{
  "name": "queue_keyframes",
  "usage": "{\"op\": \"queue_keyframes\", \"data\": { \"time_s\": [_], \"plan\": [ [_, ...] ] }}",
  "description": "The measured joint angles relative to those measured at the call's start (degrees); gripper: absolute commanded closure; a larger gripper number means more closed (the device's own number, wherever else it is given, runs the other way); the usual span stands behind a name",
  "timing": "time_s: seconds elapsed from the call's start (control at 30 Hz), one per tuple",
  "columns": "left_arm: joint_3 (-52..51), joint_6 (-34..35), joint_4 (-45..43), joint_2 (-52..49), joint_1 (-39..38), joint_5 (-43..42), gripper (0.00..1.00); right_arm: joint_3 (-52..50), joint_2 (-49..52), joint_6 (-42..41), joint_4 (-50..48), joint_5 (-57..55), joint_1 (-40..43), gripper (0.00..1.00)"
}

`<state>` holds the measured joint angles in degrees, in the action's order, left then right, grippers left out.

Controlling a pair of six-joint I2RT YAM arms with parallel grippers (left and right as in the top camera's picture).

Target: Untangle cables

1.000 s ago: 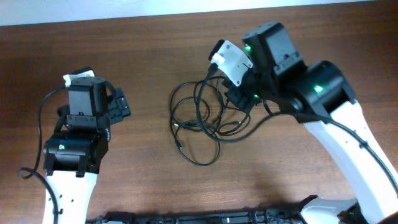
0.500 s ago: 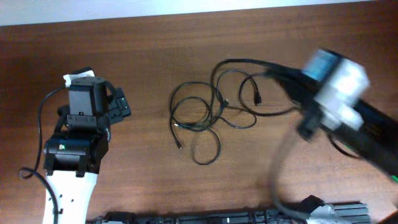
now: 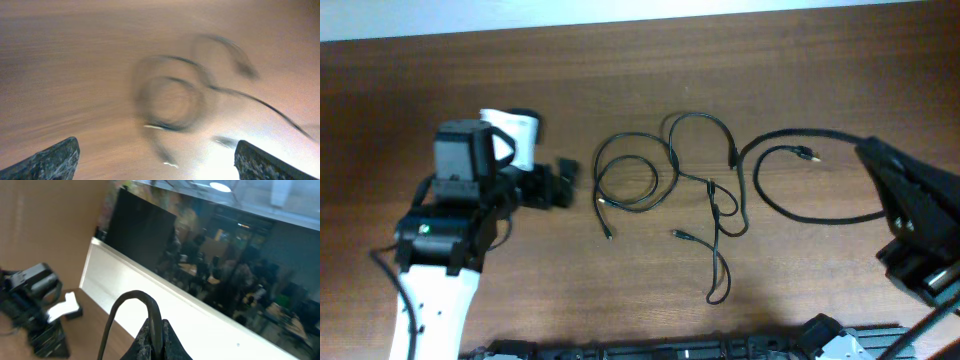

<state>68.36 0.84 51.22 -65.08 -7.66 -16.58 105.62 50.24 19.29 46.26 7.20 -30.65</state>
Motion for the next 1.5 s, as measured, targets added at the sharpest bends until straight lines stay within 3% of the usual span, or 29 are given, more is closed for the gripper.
{"op": "queue_keyframes", "data": {
  "time_s": [0.07,0.23,0.37,0.6,0.77,0.8,0.83,0.87,0.9,1.17,1.5],
  "plan": [
    [0.0,-5.7,1.0,-2.8,-3.5,-14.7,0.01,0.0,0.0,-0.1,0.0,-2.9,0.0,0.96],
    [0.0,-11.9,0.1,-8.8,-17.3,-25.2,0.01,0.0,0.0,0.0,0.3,-8.7,0.0,0.96],
    [0.0,-11.2,-2.0,-12.6,-24.6,-27.0,0.01,0.0,0.0,0.0,0.9,-17.0,0.0,0.96],
    [-0.1,-7.8,-13.2,-15.1,-33.5,-31.5,0.01,0.0,0.1,0.0,1.9,-20.1,0.0,0.96],
    [-0.1,-2.2,-15.3,-19.1,-38.8,-26.4,0.01,0.0,0.3,0.0,1.9,-20.3,0.0,0.96],
    [-0.1,-1.0,-16.1,-20.4,-39.6,-25.7,0.04,0.0,0.3,0.0,1.8,-20.3,0.0,0.96],
    [-0.1,0.2,-17.6,-21.5,-40.2,-25.3,0.25,0.0,0.3,0.0,1.7,-20.3,0.0,0.96],
    [-0.1,1.6,-19.6,-22.7,-40.8,-24.9,0.89,0.0,0.3,0.0,1.7,-20.3,0.0,0.96],
    [-0.1,2.7,-20.7,-23.8,-41.2,-24.6,1.00,0.0,0.3,-0.1,1.7,-20.3,0.0,0.96],
    [-0.1,10.2,-22.1,-24.5,-38.3,-21.4,1.00,0.0,0.3,0.0,2.0,-27.6,0.0,0.96],
    [-0.1,15.9,-24.4,-22.8,-18.7,-20.4,1.00,0.0,0.3,0.0,5.7,-41.3,0.0,0.96]
  ]
}}
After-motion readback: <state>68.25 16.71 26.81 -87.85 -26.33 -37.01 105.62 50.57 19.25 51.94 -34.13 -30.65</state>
